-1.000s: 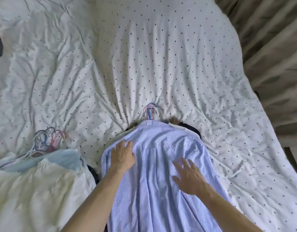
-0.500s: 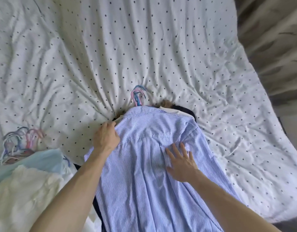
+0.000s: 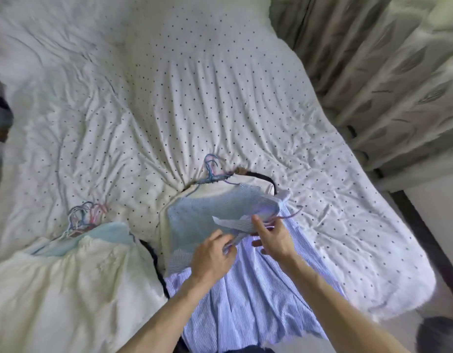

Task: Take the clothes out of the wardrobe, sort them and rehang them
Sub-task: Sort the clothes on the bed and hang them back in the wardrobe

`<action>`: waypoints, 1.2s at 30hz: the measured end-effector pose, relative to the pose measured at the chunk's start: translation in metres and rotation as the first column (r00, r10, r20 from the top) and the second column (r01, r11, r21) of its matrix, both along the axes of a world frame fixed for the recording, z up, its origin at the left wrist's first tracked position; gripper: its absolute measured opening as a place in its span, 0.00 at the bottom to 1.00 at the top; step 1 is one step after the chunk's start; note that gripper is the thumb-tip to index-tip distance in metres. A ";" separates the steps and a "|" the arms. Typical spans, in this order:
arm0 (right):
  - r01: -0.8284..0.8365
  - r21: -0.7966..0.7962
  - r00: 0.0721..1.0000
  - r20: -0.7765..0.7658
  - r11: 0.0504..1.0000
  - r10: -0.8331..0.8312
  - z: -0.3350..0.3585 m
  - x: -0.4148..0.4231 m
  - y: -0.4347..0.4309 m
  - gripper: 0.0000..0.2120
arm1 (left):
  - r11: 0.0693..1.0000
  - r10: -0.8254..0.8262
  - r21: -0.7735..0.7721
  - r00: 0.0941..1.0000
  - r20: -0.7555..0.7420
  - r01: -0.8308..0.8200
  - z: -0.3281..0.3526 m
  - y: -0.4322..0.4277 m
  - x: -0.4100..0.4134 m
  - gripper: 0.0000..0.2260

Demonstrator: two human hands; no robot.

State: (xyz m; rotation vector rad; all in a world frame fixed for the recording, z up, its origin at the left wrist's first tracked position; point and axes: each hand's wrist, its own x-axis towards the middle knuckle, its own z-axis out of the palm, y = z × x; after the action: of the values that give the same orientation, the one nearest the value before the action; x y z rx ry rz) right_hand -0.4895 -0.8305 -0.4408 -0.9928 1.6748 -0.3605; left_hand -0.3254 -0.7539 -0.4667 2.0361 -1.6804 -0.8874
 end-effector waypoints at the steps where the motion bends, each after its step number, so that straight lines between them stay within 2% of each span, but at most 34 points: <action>1: 0.033 -0.050 0.999 -0.039 0.998 -0.035 0.008 -0.011 0.011 0.16 | 0.999 -0.037 0.001 0.999 -0.014 0.037 0.008 0.009 -0.014 0.09; 5: 0.073 -0.138 0.991 -0.105 0.988 -0.088 0.032 -0.078 0.052 0.12 | 0.941 -0.330 0.069 0.943 -0.047 0.332 0.055 0.017 -0.067 0.09; 7: 0.068 -0.210 0.988 -0.122 0.975 -0.095 0.055 -0.123 0.071 0.10 | 0.906 -0.412 0.058 0.906 -0.100 0.419 0.084 0.014 -0.093 0.11; 9: 0.058 -0.293 0.987 -0.125 0.954 -0.099 0.088 -0.174 0.096 0.09 | 0.910 -0.415 -0.022 0.908 -0.051 0.415 0.113 0.001 -0.116 0.13; 11: 0.001 -0.380 0.979 -0.187 0.925 -0.078 0.126 -0.228 0.130 0.10 | 0.860 -0.482 -0.150 0.873 0.075 0.488 0.144 -0.013 -0.147 0.13; 13: -0.073 -0.477 0.938 -0.332 0.876 -0.102 0.162 -0.280 0.170 0.11 | 0.740 -0.574 -0.307 0.799 0.177 0.599 0.179 -0.022 -0.188 0.19; 14: -0.098 -0.497 0.907 -0.402 0.862 -0.128 0.180 -0.303 0.192 0.10 | 0.650 -0.617 -0.372 0.746 0.249 0.662 0.197 -0.024 -0.214 0.23; 16: -0.094 -0.499 0.879 -0.448 0.862 -0.163 0.213 -0.344 0.238 0.09 | 0.451 -0.680 -0.453 0.625 0.384 0.769 0.231 -0.020 -0.272 0.26; 18: -0.066 -0.540 0.843 -0.481 0.839 -0.243 0.241 -0.377 0.286 0.08 | 0.238 -0.745 -0.492 0.482 0.460 0.837 0.263 0.000 -0.334 0.24; 20: -0.004 -0.604 0.797 -0.483 0.797 -0.363 0.259 -0.406 0.333 0.08 | 0.082 -0.814 -0.447 0.318 0.485 0.891 0.290 0.033 -0.394 0.19; 22: 0.065 -0.646 0.745 -0.476 0.761 -0.468 0.275 -0.429 0.378 0.13 | 0.041 -0.904 -0.370 0.193 0.382 0.928 0.310 0.071 -0.443 0.16; 25: 0.190 -0.729 0.666 -0.396 0.658 -0.632 0.288 -0.457 0.443 0.18 | 0.115 -0.982 -0.369 0.161 0.095 0.922 0.325 0.123 -0.495 0.09; 27: 0.238 -0.772 0.559 -0.388 0.590 -0.733 0.293 -0.469 0.481 0.14 | 0.108 -0.992 -0.420 0.127 0.016 0.901 0.327 0.149 -0.521 0.08; 29: 0.261 -0.789 0.447 -0.411 0.555 -0.794 0.291 -0.475 0.515 0.15 | 0.084 -0.996 -0.428 0.072 -0.044 0.900 0.327 0.173 -0.545 0.07; 32: 0.344 -0.800 0.376 -0.362 0.491 -0.853 0.279 -0.480 0.551 0.20 | -0.005 -0.998 -0.397 -0.028 -0.051 0.918 0.324 0.205 -0.577 0.08; 36: 0.425 -0.828 0.249 -0.282 0.366 -0.927 0.275 -0.476 0.580 0.18 | -0.224 -0.973 -0.387 -0.224 0.047 0.894 0.322 0.243 -0.615 0.07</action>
State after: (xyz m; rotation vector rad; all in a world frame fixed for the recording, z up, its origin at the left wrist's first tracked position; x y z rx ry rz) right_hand -0.9655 -0.2504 -0.1658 -0.6900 2.9224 -1.4056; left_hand -0.9402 -0.5107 -0.1443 -0.2722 -2.8404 -1.0459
